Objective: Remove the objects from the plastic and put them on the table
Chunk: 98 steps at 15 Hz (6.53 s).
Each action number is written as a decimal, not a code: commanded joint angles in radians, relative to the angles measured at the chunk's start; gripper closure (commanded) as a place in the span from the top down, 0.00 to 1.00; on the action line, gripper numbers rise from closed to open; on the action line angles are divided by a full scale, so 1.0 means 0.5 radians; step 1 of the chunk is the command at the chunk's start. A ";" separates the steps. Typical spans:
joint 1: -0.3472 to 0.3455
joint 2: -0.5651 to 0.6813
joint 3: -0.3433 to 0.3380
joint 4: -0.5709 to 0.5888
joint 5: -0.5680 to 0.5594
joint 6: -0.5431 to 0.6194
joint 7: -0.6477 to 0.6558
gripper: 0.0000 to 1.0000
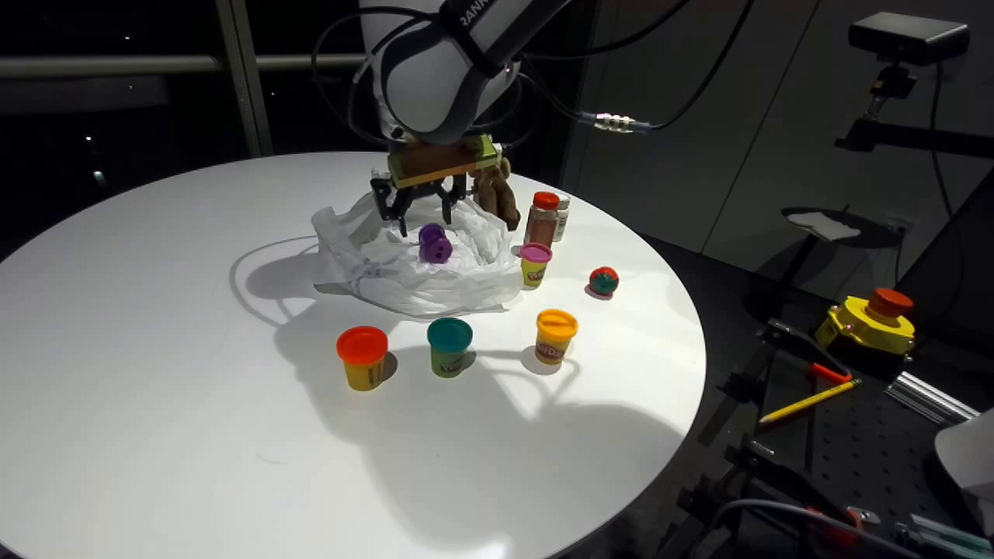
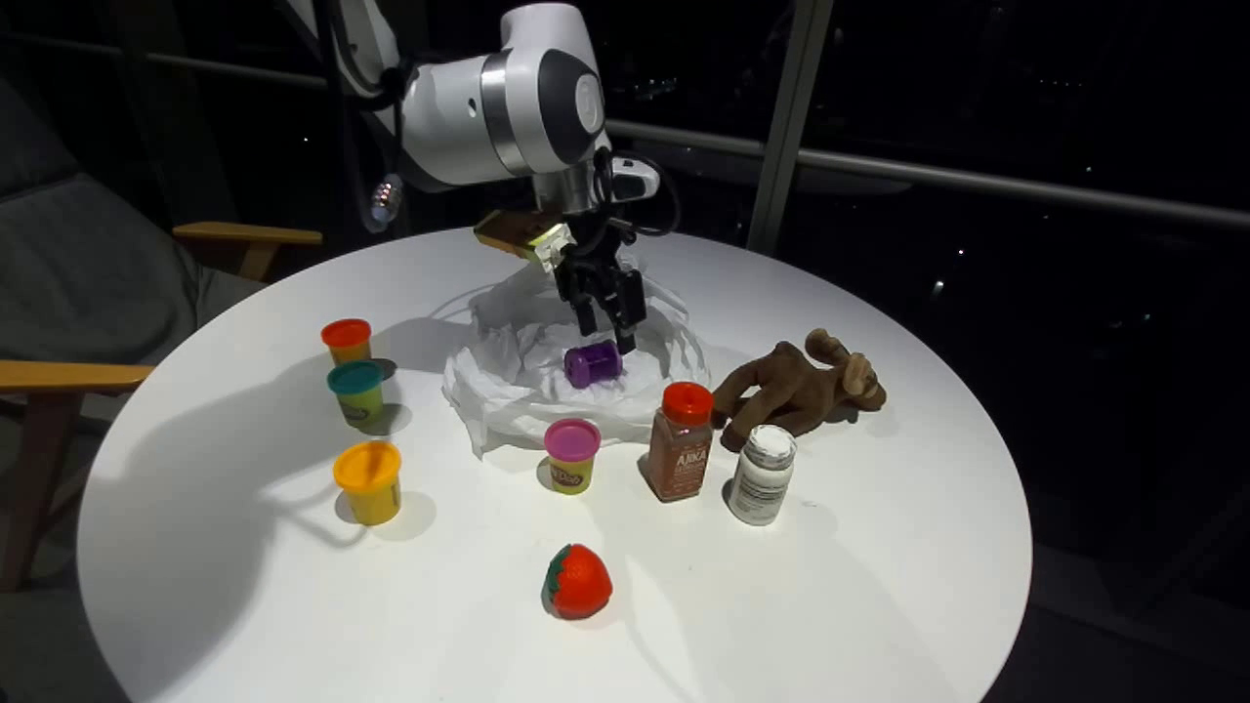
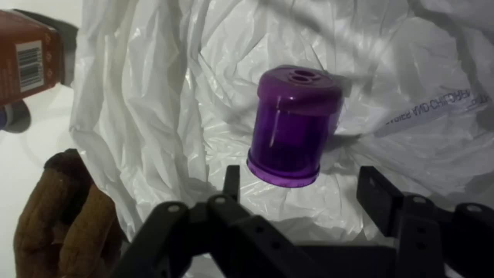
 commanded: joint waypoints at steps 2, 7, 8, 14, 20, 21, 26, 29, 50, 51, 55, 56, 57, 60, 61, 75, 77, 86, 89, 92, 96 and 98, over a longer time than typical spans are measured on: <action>0.112 0.089 -0.175 0.128 0.019 -0.105 0.476 0.42; 0.115 0.071 -0.208 0.126 -0.002 -0.287 0.870 0.23; 0.107 0.068 -0.197 0.128 -0.004 -0.324 0.907 0.22; 0.083 0.060 -0.144 0.124 -0.013 -0.465 1.035 0.85; 0.057 0.064 -0.088 0.130 0.002 -0.500 1.063 1.00; 0.045 0.072 -0.074 0.141 0.011 -0.501 1.054 0.75; 0.020 0.090 -0.052 0.156 0.012 -0.481 1.042 0.49; 0.012 0.093 -0.054 0.154 0.003 -0.447 1.043 0.27; 0.169 -1.027 0.231 -1.057 -0.375 -0.250 0.614 0.25; 0.141 -1.044 0.273 -1.108 -0.347 -0.235 0.526 0.25; -0.016 -0.981 0.422 -1.160 -0.048 -0.209 0.076 0.25; -0.054 -0.963 0.452 -1.164 0.047 -0.202 -0.056 0.25; -0.084 -0.954 0.478 -1.170 0.139 -0.211 -0.183 0.25; -0.130 -0.919 0.525 -1.158 0.363 -0.294 -0.516 0.25; -0.133 -0.915 0.533 -1.161 0.419 -0.323 -0.605 0.25; 0.039 -0.753 0.369 -1.241 0.400 0.002 -0.405 0.25; 0.042 -0.736 0.377 -1.246 0.414 -0.022 -0.411 0.25; 0.075 -0.722 0.372 -1.261 0.399 0.017 -0.411 0.25; 0.084 -0.741 0.368 -1.276 0.393 0.058 -0.400 0.81; 0.096 -0.748 0.358 -1.279 0.390 0.097 -0.391 1.00; 0.101 -0.763 0.355 -1.291 0.395 0.143 -0.387 1.00; 0.098 -0.771 0.352 -1.291 0.398 0.162 -0.386 1.00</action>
